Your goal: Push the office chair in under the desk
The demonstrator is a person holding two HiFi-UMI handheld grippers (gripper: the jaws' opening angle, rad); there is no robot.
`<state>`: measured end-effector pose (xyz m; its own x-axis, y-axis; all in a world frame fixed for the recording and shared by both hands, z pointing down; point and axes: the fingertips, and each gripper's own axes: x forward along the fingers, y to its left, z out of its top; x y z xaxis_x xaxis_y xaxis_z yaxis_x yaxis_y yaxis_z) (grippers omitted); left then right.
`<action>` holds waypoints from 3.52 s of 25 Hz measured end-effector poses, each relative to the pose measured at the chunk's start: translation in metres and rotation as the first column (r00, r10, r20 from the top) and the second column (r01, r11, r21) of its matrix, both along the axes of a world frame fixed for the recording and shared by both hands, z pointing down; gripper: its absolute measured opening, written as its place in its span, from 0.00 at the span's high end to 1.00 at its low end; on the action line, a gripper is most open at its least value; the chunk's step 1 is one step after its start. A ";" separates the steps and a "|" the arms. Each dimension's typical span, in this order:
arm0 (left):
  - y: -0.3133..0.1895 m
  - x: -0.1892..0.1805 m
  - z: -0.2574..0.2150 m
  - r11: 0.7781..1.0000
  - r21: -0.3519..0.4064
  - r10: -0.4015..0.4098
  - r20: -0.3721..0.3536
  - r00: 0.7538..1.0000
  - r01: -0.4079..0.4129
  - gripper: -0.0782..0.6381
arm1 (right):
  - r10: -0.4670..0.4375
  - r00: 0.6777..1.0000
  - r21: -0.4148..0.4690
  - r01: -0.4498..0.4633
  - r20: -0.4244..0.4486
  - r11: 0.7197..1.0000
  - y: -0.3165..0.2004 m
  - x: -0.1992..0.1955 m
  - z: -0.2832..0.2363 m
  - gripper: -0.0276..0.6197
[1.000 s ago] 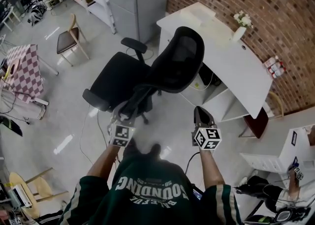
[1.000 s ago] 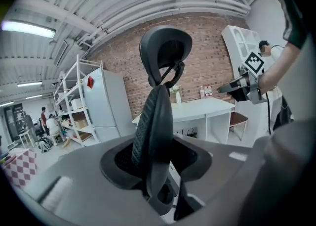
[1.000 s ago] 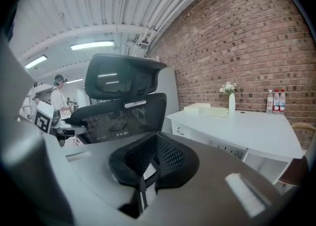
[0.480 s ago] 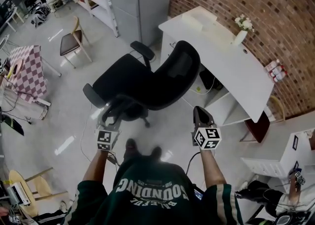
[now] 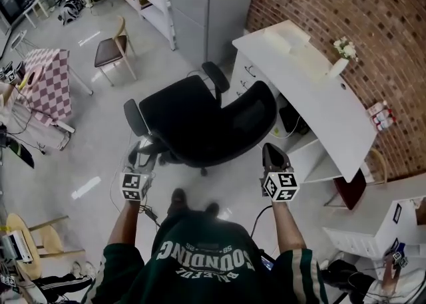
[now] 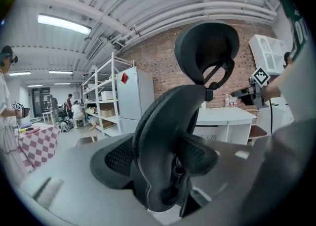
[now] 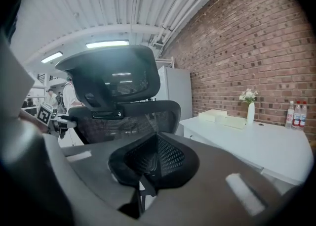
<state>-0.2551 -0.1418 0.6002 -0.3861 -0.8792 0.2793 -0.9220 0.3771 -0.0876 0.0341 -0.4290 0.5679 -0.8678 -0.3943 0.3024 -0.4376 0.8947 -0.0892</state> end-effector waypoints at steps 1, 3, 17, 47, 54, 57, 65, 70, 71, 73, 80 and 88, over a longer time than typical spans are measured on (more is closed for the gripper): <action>0.004 -0.006 0.001 1.000 0.006 -0.009 -0.012 1.000 0.009 0.52 | -0.013 1.000 0.014 0.013 -0.003 1.000 0.000 -0.006 -0.002 0.95; 0.012 -0.017 0.003 0.999 0.021 -0.027 -0.053 0.998 0.028 0.51 | -0.038 0.999 0.044 0.038 -0.014 0.998 -0.001 -0.018 -0.005 0.90; 0.052 -0.096 0.008 0.999 0.029 -0.039 -0.123 0.992 0.043 0.52 | -0.097 0.978 0.194 0.133 -0.183 0.972 -0.009 -0.085 0.003 0.59; 0.073 -0.190 0.008 0.998 0.012 0.060 -0.114 0.992 -0.059 0.58 | -0.106 0.915 0.289 0.231 -0.390 0.929 0.047 -0.145 0.027 0.55; 0.080 -0.198 0.008 0.991 0.004 0.136 -0.111 0.984 -0.136 0.58 | -0.017 0.914 0.291 0.146 -0.405 0.946 0.065 -0.132 0.031 0.55; 0.089 -0.195 0.008 0.988 0.011 0.155 -0.111 0.982 -0.155 0.58 | 0.004 0.919 0.285 0.118 -0.393 0.951 0.083 -0.124 0.030 0.55; 0.121 -0.163 0.006 0.984 0.015 0.177 -0.119 0.977 -0.177 0.58 | 0.048 0.917 0.274 0.068 -0.397 0.959 0.129 -0.079 0.030 0.55; 0.147 -0.142 0.007 0.987 0.018 0.163 -0.140 0.977 -0.162 0.59 | 0.063 0.915 0.282 0.056 -0.399 0.958 0.167 -0.053 0.026 0.55; 0.154 -0.137 0.007 0.987 0.016 0.163 -0.142 0.976 -0.162 0.59 | 0.067 0.917 0.285 0.053 -0.393 0.957 0.175 -0.048 0.025 0.55; 0.168 -0.127 0.007 0.986 0.017 0.165 -0.139 0.976 -0.164 0.59 | 0.074 0.924 0.291 0.042 -0.376 0.956 0.190 -0.037 0.024 0.55; 0.212 -0.089 0.010 0.984 -0.003 0.177 -0.144 0.974 -0.179 0.60 | 0.082 0.936 0.298 0.025 -0.342 0.954 0.245 0.003 0.022 0.55; 0.273 -0.061 0.009 0.978 -0.005 0.207 -0.144 0.968 -0.210 0.60 | 0.103 0.932 0.296 0.004 -0.348 0.955 0.314 0.037 0.022 0.55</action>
